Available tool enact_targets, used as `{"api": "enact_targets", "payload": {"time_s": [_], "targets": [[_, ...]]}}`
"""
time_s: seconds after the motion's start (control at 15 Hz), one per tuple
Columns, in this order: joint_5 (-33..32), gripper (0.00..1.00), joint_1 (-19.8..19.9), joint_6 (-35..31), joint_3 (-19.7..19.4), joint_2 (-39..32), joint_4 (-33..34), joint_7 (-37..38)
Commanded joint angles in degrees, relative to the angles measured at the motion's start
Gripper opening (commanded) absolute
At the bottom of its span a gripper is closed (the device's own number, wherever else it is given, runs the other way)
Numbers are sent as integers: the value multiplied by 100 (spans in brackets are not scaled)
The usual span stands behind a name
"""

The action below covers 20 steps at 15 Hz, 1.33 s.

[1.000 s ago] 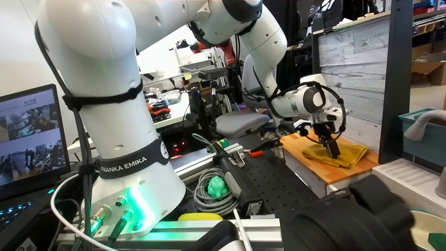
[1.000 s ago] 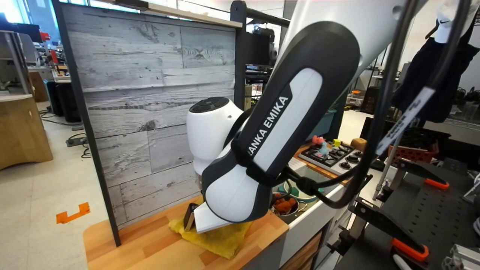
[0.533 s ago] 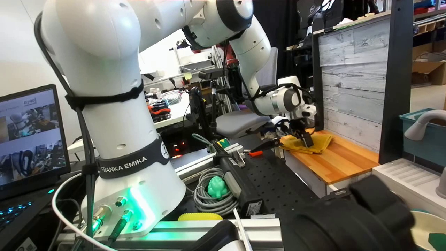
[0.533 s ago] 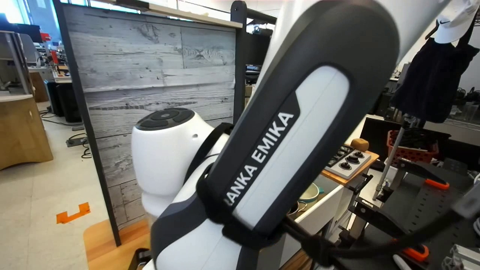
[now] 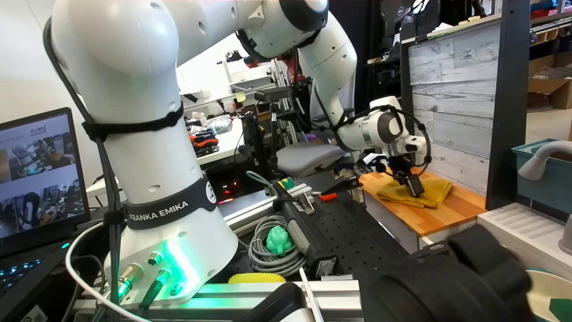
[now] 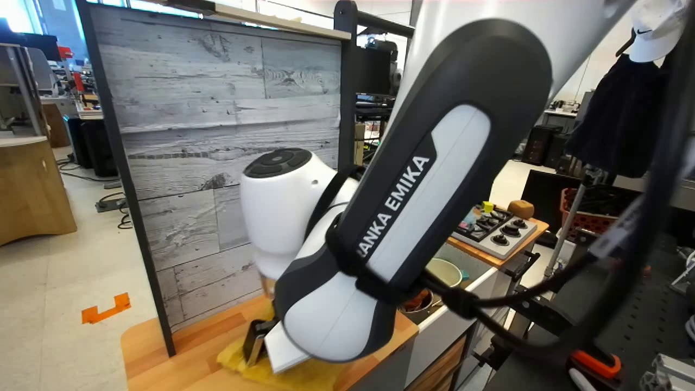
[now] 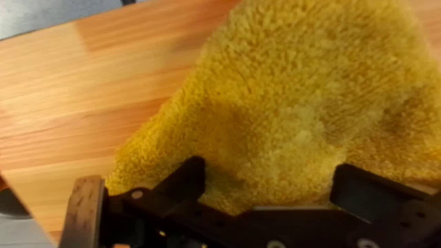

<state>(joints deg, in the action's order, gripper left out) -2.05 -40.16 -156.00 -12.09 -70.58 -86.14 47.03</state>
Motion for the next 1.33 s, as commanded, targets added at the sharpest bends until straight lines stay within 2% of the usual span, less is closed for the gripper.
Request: {"api": "enact_targets", "payload": {"time_s": [0.0, 0.13, 0.4, 0.6, 0.8, 0.93, 1.27], "targets": [[-96, 100, 162, 25, -430, -13, -225, 110], [-148, 100, 181, -17, -444, -188, -16, 92], [-553, 100, -237, -418, -61, -273, -23, -217], [-438, 100, -423, -827, 394, -230, 151, -474], [-190, 100, -509, -399, 512, 21, -58, -445], [-76, 100, -508, -303, 357, 212, -493, -352], [268, 100, -195, -248, -29, 768, -1673, -151]]}}
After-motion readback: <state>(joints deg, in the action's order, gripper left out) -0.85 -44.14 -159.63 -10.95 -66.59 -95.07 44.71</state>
